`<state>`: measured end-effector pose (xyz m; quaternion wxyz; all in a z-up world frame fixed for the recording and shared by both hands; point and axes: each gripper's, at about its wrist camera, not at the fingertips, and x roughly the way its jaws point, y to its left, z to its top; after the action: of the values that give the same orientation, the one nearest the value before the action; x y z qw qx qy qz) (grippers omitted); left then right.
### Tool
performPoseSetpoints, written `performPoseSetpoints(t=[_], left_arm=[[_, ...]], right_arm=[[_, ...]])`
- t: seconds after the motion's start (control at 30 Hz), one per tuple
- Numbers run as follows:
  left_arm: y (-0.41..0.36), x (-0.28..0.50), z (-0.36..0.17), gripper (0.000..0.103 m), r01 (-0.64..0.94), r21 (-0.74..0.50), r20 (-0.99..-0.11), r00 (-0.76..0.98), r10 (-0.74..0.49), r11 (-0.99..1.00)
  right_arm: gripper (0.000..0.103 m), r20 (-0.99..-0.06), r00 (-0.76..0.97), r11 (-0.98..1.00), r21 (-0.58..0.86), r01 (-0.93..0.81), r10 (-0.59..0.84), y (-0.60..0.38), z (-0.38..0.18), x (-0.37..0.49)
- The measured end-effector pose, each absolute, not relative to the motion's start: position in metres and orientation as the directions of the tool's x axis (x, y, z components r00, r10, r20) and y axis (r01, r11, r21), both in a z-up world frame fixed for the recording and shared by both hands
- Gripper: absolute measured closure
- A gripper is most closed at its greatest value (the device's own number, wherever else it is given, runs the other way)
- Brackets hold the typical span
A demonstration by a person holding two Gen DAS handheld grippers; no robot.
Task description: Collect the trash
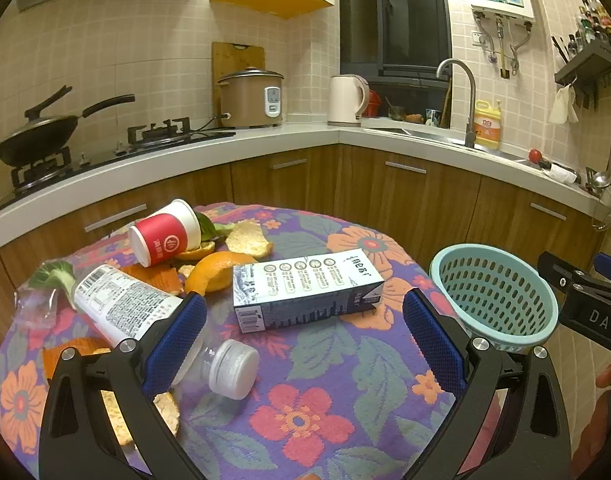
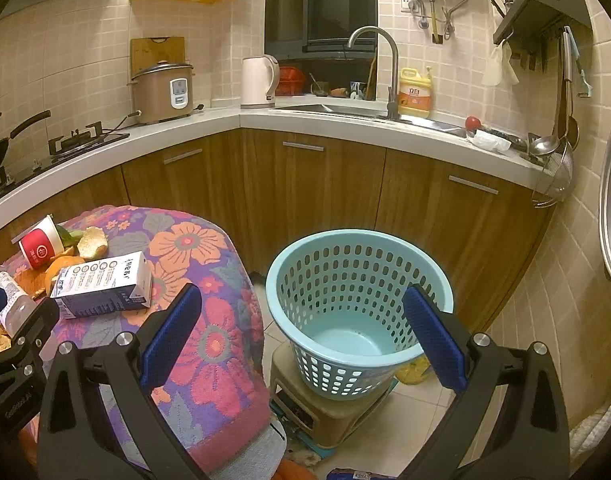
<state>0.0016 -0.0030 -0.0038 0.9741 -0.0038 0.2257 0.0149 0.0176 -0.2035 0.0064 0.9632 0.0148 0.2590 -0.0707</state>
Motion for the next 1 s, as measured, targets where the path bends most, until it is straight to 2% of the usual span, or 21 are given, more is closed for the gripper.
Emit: performPoseSetpoints(t=[0.5,0.77,1.0], left_arm=[[-0.002,0.000,-0.003,0.008,-0.038,-0.014,-0.434,0.900,0.028,0.999],[0.030,-0.024,0.010,0.008,-0.029,-0.095,-0.439,0.898,-0.016,0.995],[0.093,-0.065,0.021,0.008,-0.129,-0.124,-0.457,0.888,0.059,0.984]], right_arm=[[0.007,-0.497,0.862,0.994,-0.010,0.108,-0.098,-0.196,0.011,0.016],[0.007,-0.491,0.871,1.000,0.004,-0.024,0.023,-0.162,0.017,0.009],[0.007,-0.515,0.844,0.986,0.006,-0.168,0.147,-0.113,0.012,0.004]])
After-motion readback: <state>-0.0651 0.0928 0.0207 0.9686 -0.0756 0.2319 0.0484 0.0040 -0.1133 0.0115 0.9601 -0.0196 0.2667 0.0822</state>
